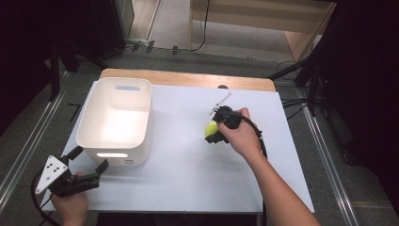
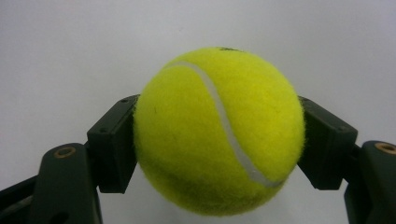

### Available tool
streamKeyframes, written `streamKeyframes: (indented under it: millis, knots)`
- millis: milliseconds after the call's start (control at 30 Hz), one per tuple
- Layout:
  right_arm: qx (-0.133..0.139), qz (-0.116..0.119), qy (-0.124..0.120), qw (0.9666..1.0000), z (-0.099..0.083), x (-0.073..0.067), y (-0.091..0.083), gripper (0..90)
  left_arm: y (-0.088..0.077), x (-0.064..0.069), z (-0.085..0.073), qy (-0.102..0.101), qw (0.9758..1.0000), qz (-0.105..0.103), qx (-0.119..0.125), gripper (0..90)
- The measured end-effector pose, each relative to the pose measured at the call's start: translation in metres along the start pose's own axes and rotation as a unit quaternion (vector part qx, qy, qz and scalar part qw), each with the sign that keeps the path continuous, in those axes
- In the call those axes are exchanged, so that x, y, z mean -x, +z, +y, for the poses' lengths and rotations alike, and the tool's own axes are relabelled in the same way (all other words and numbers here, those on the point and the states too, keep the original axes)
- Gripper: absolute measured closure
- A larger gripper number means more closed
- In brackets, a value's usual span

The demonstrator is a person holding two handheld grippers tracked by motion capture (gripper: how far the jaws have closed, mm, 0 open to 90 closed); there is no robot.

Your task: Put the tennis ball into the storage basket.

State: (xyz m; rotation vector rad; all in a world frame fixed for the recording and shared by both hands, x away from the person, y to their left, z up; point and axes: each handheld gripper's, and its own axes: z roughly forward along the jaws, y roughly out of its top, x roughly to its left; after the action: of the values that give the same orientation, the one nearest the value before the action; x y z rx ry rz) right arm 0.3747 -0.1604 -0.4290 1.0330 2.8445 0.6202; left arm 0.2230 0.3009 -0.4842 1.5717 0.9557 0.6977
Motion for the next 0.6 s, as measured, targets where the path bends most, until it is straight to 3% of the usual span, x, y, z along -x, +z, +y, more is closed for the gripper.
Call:
streamKeyframes:
  millis: [600]
  knots:
    - [0.011, 0.016, -0.042, 0.999, 0.031, -0.03, -0.004, 23.5, 0.0, -0.001, 0.0, -0.004, 1.0, -0.004, -0.001, 0.0]
